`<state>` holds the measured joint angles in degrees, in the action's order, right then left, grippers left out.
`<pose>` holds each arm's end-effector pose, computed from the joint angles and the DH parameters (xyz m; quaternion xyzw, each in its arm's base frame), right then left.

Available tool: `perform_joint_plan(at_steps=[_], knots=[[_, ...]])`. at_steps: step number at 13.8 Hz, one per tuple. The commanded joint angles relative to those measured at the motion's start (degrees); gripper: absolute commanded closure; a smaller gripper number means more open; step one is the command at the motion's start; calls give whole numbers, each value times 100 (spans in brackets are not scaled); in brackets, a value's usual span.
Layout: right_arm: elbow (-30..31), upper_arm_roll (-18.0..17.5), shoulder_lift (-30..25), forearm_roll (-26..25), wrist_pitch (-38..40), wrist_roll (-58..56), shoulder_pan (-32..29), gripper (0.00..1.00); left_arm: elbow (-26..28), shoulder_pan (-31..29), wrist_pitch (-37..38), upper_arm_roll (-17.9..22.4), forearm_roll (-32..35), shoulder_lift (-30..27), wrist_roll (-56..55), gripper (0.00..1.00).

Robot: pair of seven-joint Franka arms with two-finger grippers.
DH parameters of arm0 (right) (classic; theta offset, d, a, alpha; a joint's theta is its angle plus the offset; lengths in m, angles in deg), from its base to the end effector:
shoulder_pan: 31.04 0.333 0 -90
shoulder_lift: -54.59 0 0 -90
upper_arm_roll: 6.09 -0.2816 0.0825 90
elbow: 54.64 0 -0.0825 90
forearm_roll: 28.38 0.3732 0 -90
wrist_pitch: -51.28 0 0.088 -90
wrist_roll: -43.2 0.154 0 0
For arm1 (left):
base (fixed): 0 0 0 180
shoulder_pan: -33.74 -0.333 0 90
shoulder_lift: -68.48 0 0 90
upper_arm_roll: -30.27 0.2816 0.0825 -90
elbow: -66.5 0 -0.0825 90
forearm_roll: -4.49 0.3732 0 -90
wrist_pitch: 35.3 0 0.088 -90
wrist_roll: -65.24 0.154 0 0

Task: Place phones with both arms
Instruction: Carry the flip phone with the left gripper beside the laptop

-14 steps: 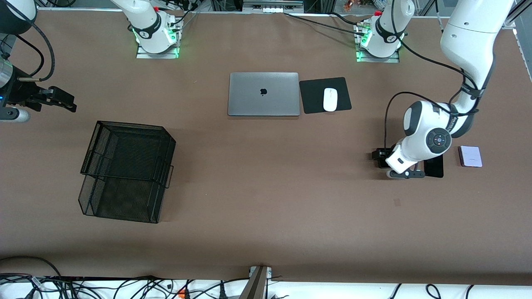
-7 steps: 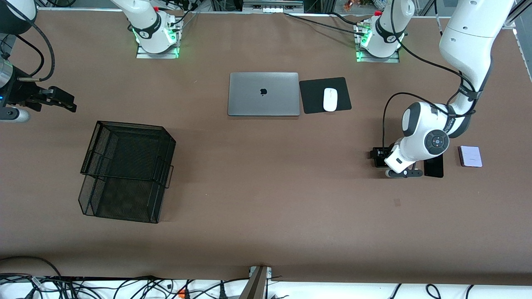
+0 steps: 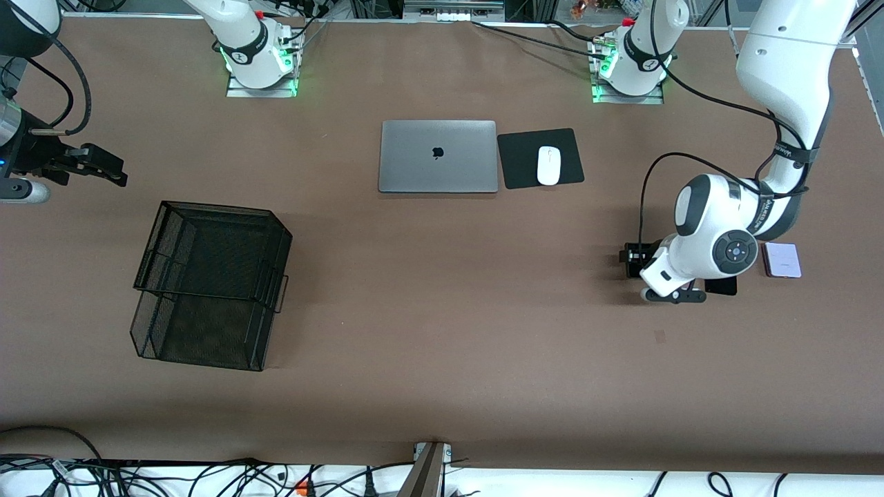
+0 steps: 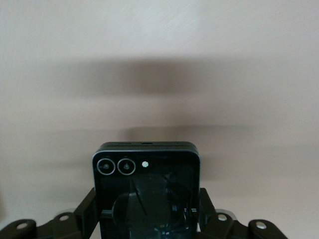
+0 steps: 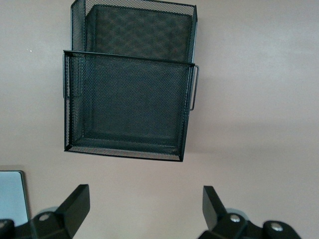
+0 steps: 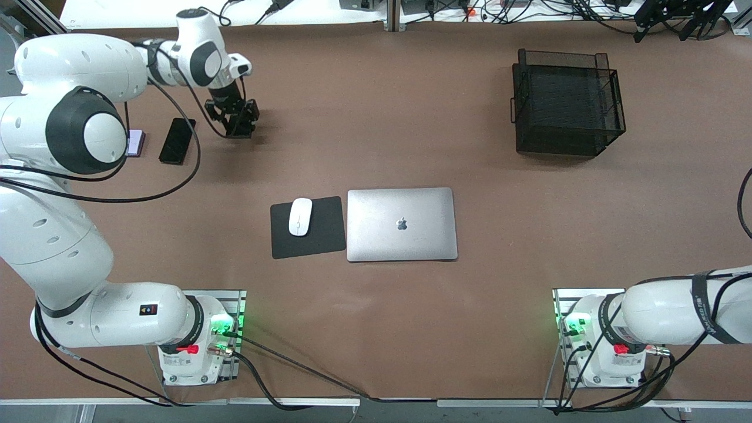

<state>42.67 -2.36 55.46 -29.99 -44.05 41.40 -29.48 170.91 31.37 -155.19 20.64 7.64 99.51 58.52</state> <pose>0.5476 -0.0247 0.4838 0.9996 -0.0016 -0.0253 0.0136 0.5771 -0.0701 0.1558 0.9910 -0.0153 -0.1328 0.0064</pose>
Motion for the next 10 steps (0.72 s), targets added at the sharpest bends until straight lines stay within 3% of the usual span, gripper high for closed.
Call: perform_joint_plan(at_steps=[1,5,8,10], knots=[[-19,-48,-34,29,6,-23,-42,0,-508,306,404,-362,-191,-44,75,83],[-19,-48,-17,29,6,-23,-33,0,-1289,859,370,-1075,-505,367,-599,83],[-19,-57,-16,29,-3,-23,-25,0,-1993,1956,343,-1059,-780,999,-2337,83],[-10,-57,-16,29,15,-23,-25,0,-2214,2511,-76,-1015,-771,1404,-3025,83]])
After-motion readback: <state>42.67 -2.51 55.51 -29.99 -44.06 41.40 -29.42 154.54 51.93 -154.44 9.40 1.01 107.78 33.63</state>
